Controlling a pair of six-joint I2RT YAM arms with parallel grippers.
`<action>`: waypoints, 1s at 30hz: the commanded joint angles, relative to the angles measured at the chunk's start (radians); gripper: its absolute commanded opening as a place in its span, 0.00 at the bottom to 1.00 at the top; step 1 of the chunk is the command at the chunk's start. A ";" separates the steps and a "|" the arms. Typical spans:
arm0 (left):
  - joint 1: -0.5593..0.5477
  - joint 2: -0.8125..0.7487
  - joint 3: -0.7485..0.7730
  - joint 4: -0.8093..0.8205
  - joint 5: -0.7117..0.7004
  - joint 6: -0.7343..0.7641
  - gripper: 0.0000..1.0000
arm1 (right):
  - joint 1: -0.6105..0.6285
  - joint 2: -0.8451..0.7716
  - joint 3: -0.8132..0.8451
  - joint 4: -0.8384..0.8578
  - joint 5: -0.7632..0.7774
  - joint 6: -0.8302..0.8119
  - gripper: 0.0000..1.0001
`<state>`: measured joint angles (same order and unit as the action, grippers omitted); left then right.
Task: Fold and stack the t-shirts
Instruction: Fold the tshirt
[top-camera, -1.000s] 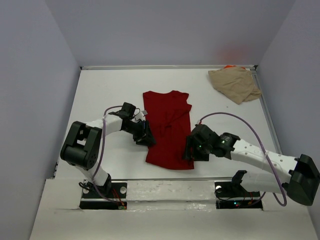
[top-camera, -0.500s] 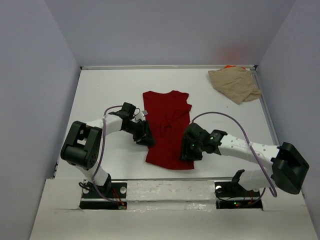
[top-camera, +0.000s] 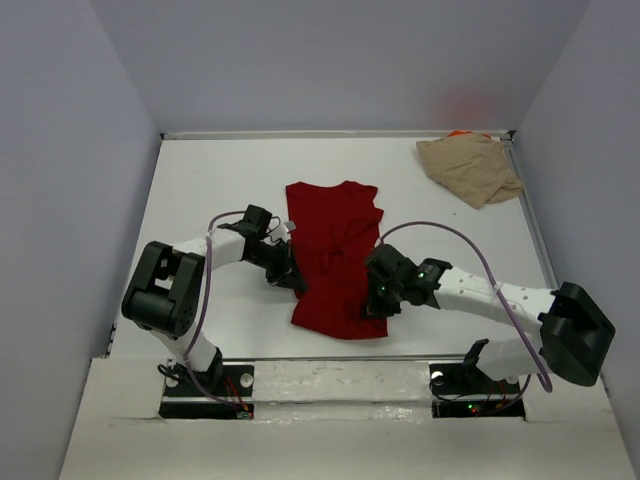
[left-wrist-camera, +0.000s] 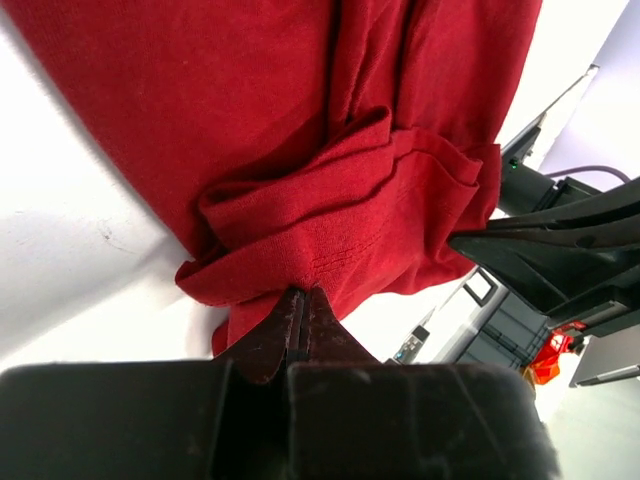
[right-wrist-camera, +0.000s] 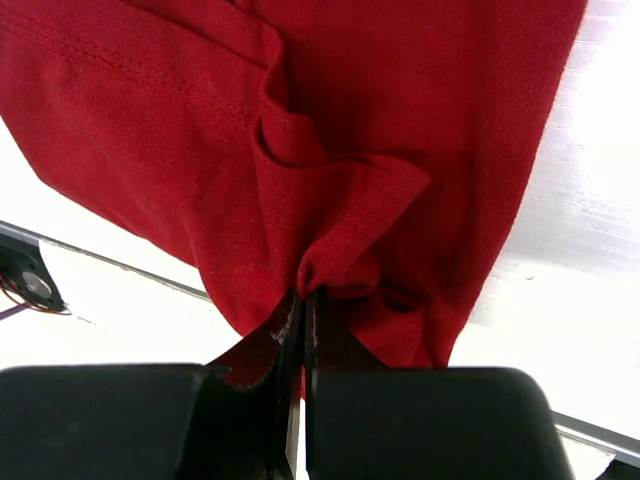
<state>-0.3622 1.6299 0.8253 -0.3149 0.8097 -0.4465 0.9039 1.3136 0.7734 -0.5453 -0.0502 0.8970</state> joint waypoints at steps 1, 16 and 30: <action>0.005 -0.039 0.046 -0.046 -0.018 0.019 0.00 | -0.003 0.009 0.018 0.045 0.044 0.025 0.00; 0.003 -0.105 0.132 -0.107 -0.110 0.015 0.00 | -0.003 0.208 0.171 0.002 0.337 -0.007 0.00; 0.002 -0.110 0.095 -0.096 -0.110 0.019 0.00 | -0.003 0.171 0.138 -0.008 0.472 0.025 0.00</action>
<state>-0.3626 1.5600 0.9264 -0.4072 0.6834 -0.4412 0.9039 1.5227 0.9360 -0.5606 0.3386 0.8970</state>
